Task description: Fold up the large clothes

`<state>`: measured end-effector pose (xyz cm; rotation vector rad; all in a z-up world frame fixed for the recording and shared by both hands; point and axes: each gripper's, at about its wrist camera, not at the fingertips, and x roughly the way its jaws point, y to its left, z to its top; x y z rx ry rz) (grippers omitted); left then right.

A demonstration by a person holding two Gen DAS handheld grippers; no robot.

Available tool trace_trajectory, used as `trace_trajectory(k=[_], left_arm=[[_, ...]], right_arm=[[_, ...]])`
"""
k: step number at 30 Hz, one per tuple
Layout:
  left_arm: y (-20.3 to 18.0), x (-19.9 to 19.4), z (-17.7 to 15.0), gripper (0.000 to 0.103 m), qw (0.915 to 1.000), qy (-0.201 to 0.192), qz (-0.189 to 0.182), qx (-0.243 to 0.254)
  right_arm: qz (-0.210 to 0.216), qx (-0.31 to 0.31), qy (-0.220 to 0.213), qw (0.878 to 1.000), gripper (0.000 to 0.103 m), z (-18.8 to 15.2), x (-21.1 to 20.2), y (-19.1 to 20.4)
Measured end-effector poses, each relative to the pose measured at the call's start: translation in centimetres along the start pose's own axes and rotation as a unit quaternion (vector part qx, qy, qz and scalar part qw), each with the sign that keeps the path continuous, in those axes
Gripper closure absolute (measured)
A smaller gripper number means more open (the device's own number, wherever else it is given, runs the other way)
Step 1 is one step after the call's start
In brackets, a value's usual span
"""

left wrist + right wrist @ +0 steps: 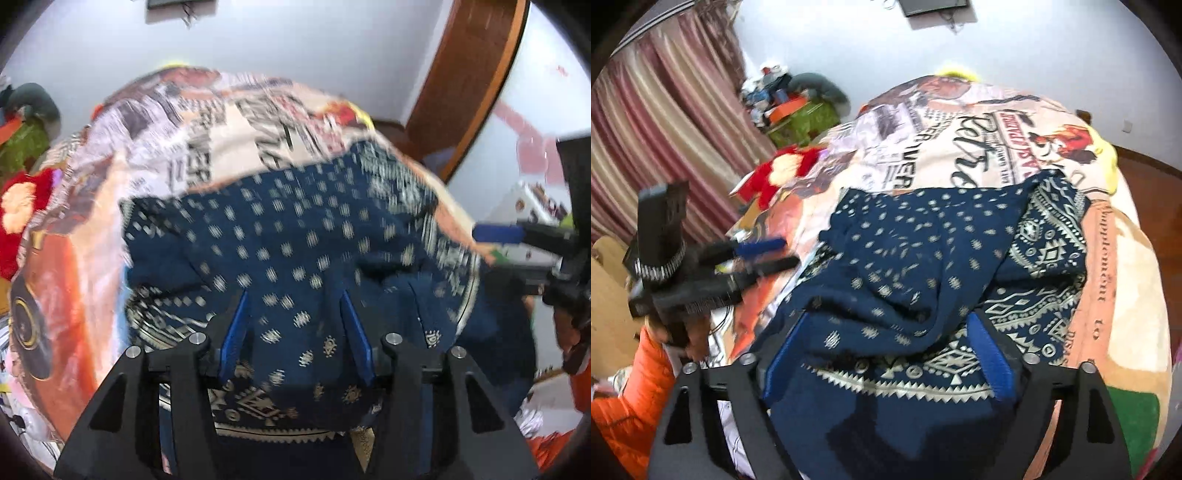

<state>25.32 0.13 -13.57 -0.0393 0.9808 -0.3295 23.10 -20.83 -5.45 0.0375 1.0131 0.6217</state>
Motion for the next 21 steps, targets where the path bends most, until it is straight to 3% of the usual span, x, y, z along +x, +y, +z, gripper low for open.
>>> trace_trajectory(k=[4,9,15,21], left_arm=[[-0.7,2.2,-1.9,0.050,0.9994,0.032,0.006,0.008],[0.4,1.4,-2.9,0.043,0.9995,0.026,0.009,-0.014],[2.6,-1.8,-2.9,0.043,0.9983,-0.007,0.050,-0.028],[5.8,-5.1,-4.0,0.043,0.9933,-0.031,0.100,-0.049]], right_arm=[[-0.018,0.018,0.043,0.999,0.016,-0.7,2.7,-0.8],[-0.019,0.038,0.085,0.995,0.016,-2.2,5.3,-1.9],[-0.031,0.042,0.061,0.997,0.016,-2.2,3.4,-2.1],[-0.071,0.043,0.018,0.996,0.016,-2.4,-0.5,-2.7]])
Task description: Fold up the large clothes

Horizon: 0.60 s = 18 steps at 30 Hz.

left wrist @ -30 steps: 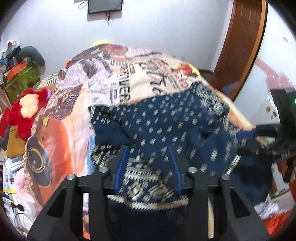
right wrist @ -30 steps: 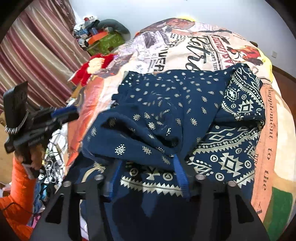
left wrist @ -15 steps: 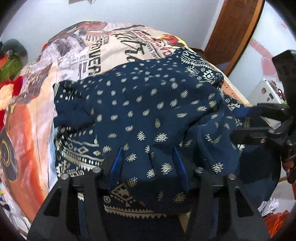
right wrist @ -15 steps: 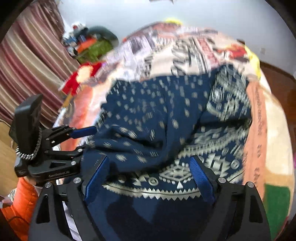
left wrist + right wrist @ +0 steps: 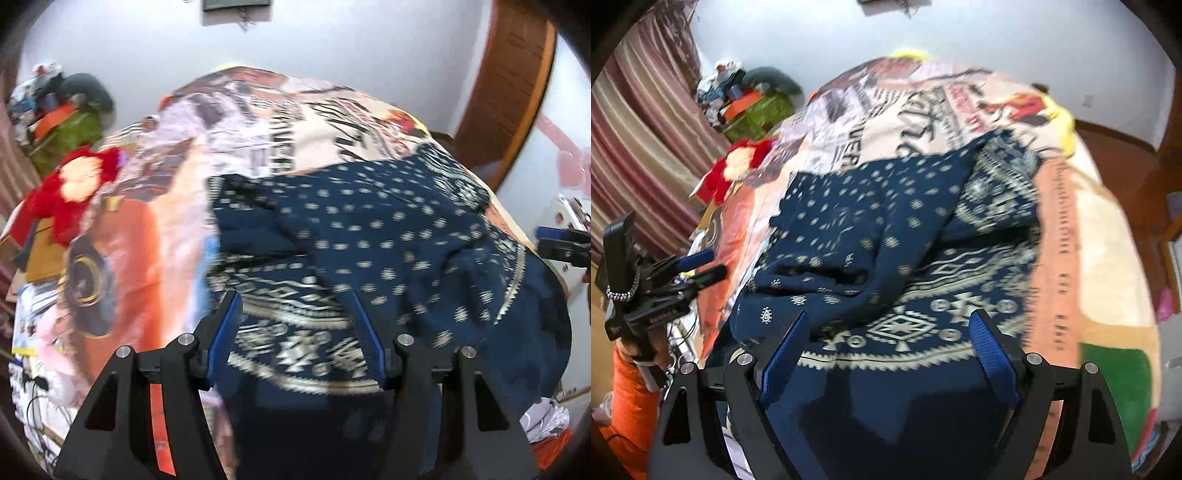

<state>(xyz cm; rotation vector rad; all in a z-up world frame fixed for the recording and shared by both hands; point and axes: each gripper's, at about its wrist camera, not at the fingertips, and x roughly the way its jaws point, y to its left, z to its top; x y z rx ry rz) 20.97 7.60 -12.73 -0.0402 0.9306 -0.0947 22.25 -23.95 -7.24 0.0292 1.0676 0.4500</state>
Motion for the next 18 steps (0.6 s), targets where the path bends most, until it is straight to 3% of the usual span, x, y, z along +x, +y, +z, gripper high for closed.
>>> trace_trajectory(k=[9,14,18], left_arm=[[6.3,-1.8,-4.0,0.043,0.9963,0.014,0.028,-0.080],[7.8,-0.1,-8.8,0.043,0.9914,0.064,0.019,-0.113],[8.2,1.7,-12.4,0.043,0.9828,0.108,-0.003,-0.150]], right_arm=[[-0.048,0.019,-0.050,0.997,0.016,-2.2,-4.9,-1.7],[-0.051,0.037,-0.059,0.996,0.016,-5.0,-6.2,-1.8],[-0.036,0.059,-0.051,0.996,0.016,-7.3,-6.2,-1.5]])
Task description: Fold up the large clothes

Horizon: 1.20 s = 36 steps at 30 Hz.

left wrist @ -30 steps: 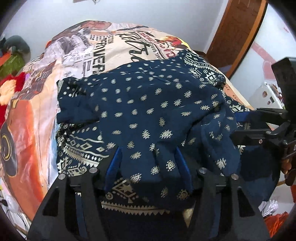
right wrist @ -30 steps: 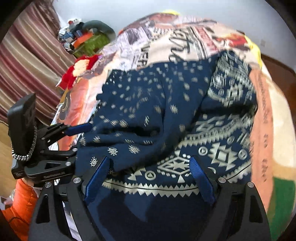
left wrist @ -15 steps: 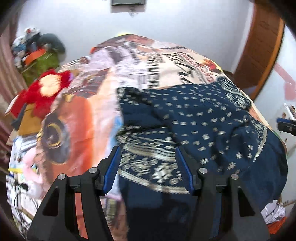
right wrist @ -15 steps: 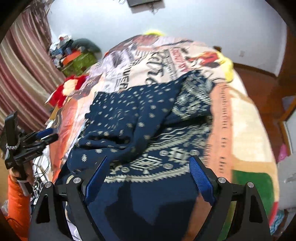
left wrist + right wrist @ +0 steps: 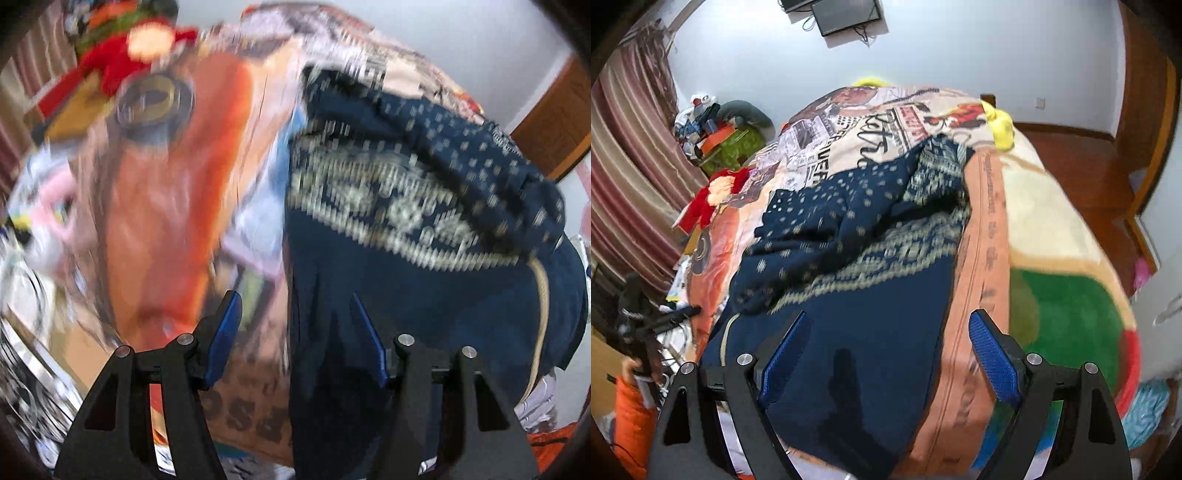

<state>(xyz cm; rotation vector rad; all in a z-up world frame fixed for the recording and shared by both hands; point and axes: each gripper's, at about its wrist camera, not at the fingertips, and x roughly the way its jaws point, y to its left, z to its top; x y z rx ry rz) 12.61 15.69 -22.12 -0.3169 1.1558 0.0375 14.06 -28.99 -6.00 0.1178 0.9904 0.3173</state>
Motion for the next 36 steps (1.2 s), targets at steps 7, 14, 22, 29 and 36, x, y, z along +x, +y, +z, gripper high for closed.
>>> trace_trajectory(k=[7,14,22,29,36], left_arm=[[2.1,3.6,-3.4,0.042,0.9872,0.058,-0.085,-0.122],[0.5,3.1,-2.9,0.042,0.9776,0.066,-0.156,-0.125],[-3.1,-0.2,-0.4,0.094,0.9845,0.033,-0.165,-0.048],[-5.8,-7.2,3.6,0.096,0.9801,-0.090,-0.177,-0.008],[-6.1,-8.5,8.5,0.096,0.9712,-0.149,-0.184,-0.029]], right_arm=[[0.039,0.042,0.019,0.998,0.025,-2.5,0.3,-0.5],[0.047,0.042,0.031,0.998,0.053,-3.7,1.9,0.3],[0.076,0.032,0.015,0.997,0.093,-2.8,2.5,0.6],[0.100,0.028,-0.043,0.994,0.094,0.3,1.4,1.0],[0.093,0.017,-0.098,0.991,0.095,4.5,1.0,0.9]])
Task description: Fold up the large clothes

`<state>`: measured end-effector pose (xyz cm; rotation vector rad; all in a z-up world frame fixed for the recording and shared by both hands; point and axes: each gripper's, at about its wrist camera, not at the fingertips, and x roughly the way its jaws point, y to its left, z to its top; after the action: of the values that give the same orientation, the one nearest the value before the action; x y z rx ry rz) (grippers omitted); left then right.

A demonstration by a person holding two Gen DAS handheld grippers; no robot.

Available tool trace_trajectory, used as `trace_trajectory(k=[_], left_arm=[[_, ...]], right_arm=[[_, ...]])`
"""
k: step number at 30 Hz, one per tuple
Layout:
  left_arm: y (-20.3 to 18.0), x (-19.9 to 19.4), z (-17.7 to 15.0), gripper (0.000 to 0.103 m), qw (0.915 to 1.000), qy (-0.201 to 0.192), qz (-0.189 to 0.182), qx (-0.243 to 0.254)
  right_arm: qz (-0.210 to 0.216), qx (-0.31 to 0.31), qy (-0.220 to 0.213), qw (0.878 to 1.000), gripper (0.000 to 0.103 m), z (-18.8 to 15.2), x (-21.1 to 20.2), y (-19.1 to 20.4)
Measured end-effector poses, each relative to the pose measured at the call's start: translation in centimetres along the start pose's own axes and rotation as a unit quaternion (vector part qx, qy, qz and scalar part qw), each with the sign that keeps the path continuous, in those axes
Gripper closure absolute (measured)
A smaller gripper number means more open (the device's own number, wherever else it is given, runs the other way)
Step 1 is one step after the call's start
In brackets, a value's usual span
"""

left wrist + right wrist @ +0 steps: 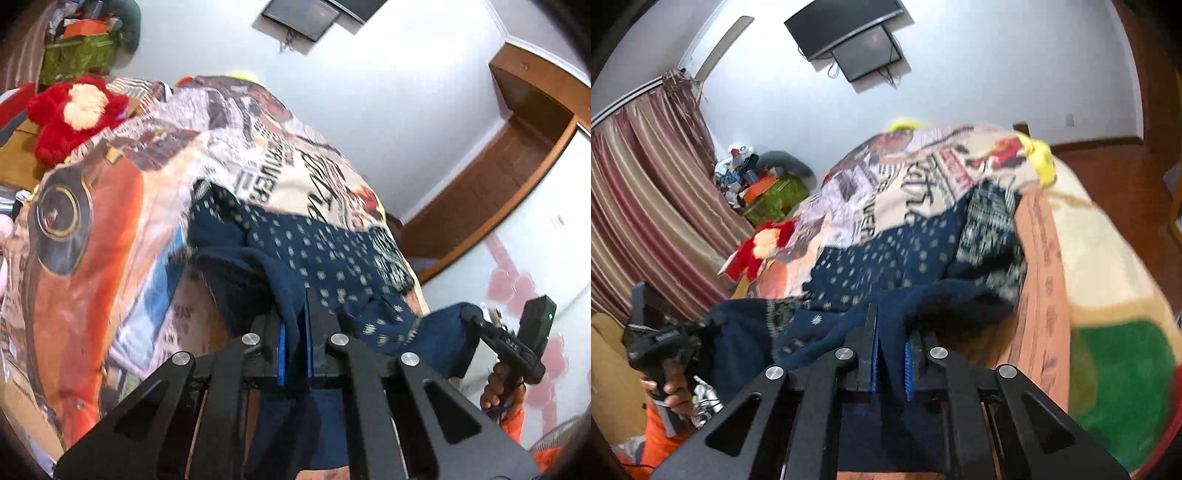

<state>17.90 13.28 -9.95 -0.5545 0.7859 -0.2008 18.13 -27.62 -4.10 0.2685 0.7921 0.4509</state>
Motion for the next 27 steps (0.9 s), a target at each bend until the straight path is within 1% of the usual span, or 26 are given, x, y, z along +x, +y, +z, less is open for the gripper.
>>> trace_trajectory(k=[2,3,4,5,7,9,11,12,14,16,18,21,22,23,24,25,26,27], left_arm=[[0.9,1.2,0.7,0.097,0.9995,-0.013,0.027,-0.002],[1.2,1.4,0.8,0.097,0.9991,-0.013,0.040,-0.003],[2.2,2.5,0.9,0.097,0.9975,-0.005,0.070,-0.012],[3.1,3.2,0.7,0.097,0.9964,0.003,0.083,-0.019],[5.4,5.9,-0.1,0.097,0.9924,0.034,0.110,-0.043],[7.1,7.6,-1.0,0.097,0.9898,0.060,0.113,-0.063],[8.4,9.4,-2.3,0.097,0.9872,0.091,0.103,-0.081],[8.4,9.7,-2.8,0.097,0.9868,0.096,0.102,-0.081],[8.2,10.5,-3.4,0.096,0.9861,0.108,0.105,-0.072],[7.5,10.7,-3.4,0.096,0.9860,0.108,0.116,-0.051],[6.7,10.8,-3.3,0.095,0.9856,0.108,0.127,-0.026],[6.1,10.1,-3.0,0.089,0.9841,0.113,0.137,-0.008],[6.1,9.6,-3.0,0.085,0.9841,0.113,0.137,-0.007],[6.0,9.0,-3.0,0.077,0.9844,0.113,0.135,-0.008],[6.0,8.5,-3.0,0.073,0.9849,0.109,0.134,-0.009],[5.9,7.7,-3.0,0.063,0.9857,0.101,0.135,-0.009],[5.9,7.2,-3.0,0.058,0.9860,0.096,0.136,-0.009],[5.8,6.7,-3.0,0.057,0.9860,0.091,0.139,-0.007]], right_arm=[[-0.005,-0.001,-0.008,1.000,0.095,1.0,0.6,-0.4],[-0.008,0.000,-0.011,1.000,0.095,1.4,1.0,-0.6],[-0.017,0.000,-0.013,1.000,0.095,1.8,1.6,-1.1],[-0.026,0.001,-0.013,1.000,0.095,1.9,2.1,-1.4],[-0.044,0.005,-0.005,0.999,0.096,2.2,3.4,-2.4],[-0.065,0.005,0.007,0.998,0.095,2.2,4.9,-3.5],[-0.084,-0.004,0.029,0.996,0.095,2.0,6.5,-4.1],[-0.091,-0.010,0.040,0.995,0.095,1.8,7.2,-4.2],[-0.110,-0.034,0.061,0.991,0.095,1.2,8.7,-4.2],[-0.120,-0.046,0.079,0.988,0.095,0.9,9.6,-4.2],[-0.119,-0.043,0.081,0.989,0.095,0.9,9.5,-4.2],[-0.111,-0.028,0.092,0.989,0.093,1.4,8.8,-4.4],[-0.108,-0.020,0.103,0.989,0.089,1.7,8.6,-4.6],[-0.108,-0.016,0.108,0.988,0.086,1.7,8.2,-4.5],[-0.111,-0.014,0.111,0.988,0.081,1.9,7.9,-4.5],[-0.116,-0.013,0.111,0.987,0.076,1.9,7.4,-4.5],[-0.121,-0.015,0.108,0.987,0.066,2.0,6.8,-4.5],[-0.122,-0.016,0.103,0.987,0.060,1.9,6.2,-4.4]])
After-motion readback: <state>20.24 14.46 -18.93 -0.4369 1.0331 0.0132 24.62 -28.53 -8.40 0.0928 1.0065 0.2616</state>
